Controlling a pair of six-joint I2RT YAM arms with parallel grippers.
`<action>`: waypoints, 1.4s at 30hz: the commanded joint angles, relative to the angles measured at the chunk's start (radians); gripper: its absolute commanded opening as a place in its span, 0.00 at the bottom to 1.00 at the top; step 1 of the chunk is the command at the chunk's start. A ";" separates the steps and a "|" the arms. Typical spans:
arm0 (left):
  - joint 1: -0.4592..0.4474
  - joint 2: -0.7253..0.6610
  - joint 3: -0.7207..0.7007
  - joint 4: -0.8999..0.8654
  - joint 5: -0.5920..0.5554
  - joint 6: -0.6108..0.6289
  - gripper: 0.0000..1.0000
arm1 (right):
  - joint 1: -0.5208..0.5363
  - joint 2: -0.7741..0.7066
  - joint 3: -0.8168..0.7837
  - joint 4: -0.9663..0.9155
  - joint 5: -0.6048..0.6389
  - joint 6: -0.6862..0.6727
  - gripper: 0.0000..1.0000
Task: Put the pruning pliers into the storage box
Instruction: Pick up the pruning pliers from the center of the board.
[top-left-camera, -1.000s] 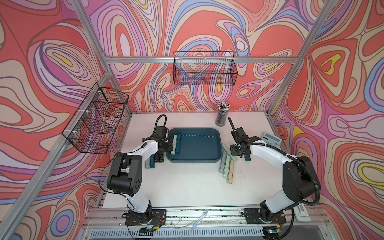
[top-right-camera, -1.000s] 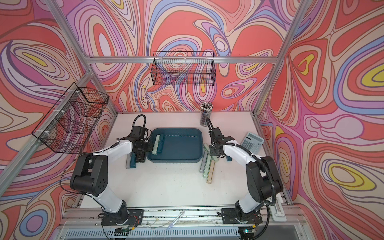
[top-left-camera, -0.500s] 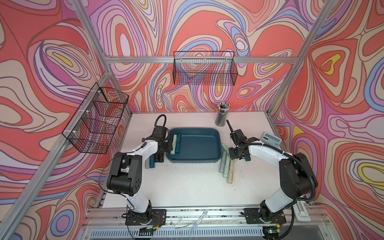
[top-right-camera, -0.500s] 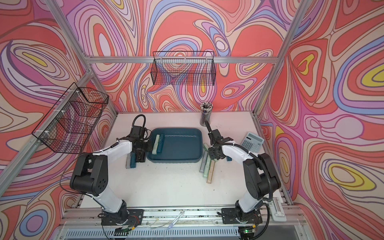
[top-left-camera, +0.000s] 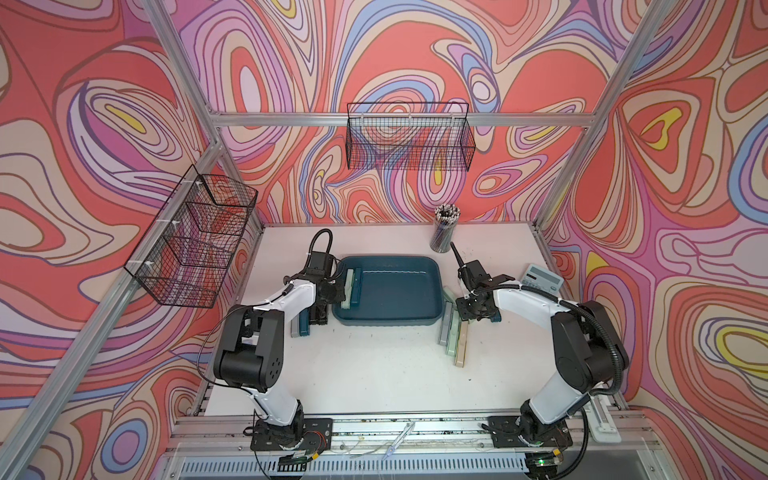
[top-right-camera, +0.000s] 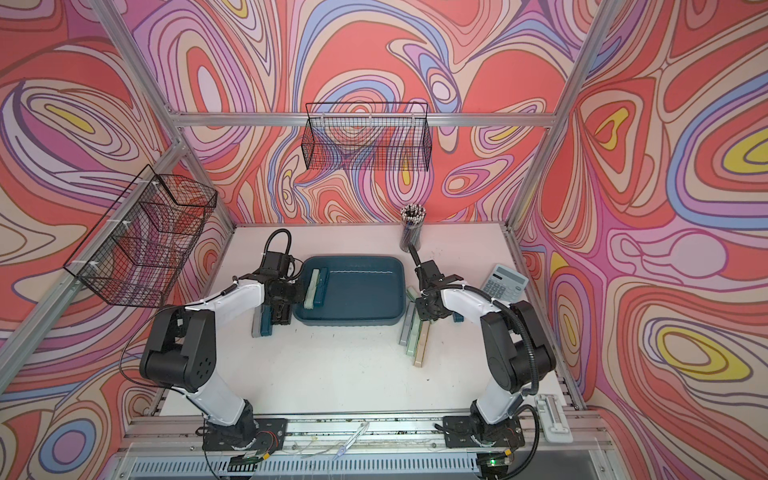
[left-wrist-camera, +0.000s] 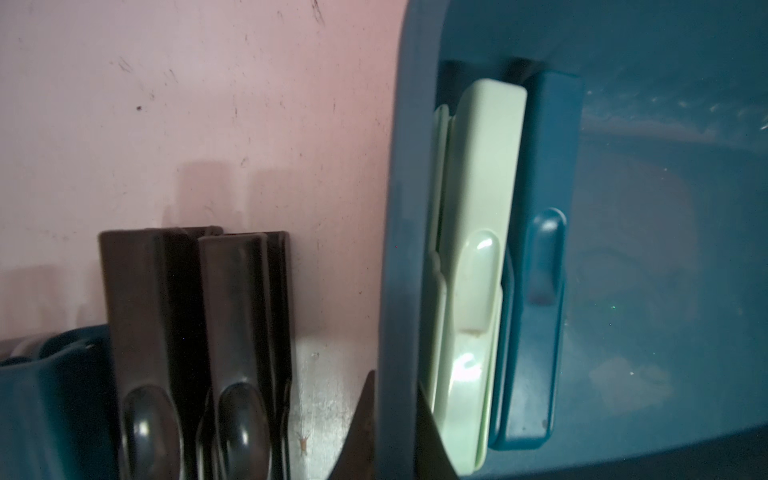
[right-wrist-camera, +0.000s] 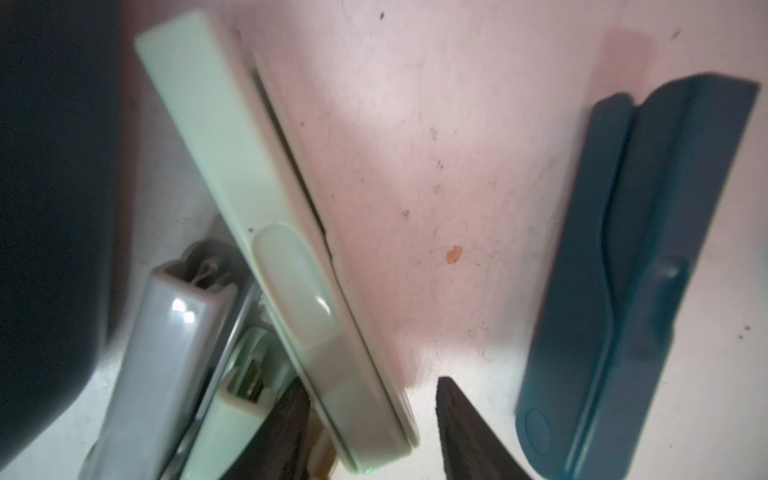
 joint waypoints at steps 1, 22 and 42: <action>0.007 -0.024 0.008 0.030 0.009 -0.001 0.00 | -0.003 0.033 0.032 -0.001 0.008 -0.022 0.50; 0.007 -0.021 0.007 0.037 0.022 -0.008 0.00 | -0.003 -0.036 0.095 0.016 0.024 -0.004 0.19; -0.004 -0.017 0.002 0.084 0.110 -0.063 0.00 | 0.367 0.022 0.290 0.336 0.046 0.460 0.22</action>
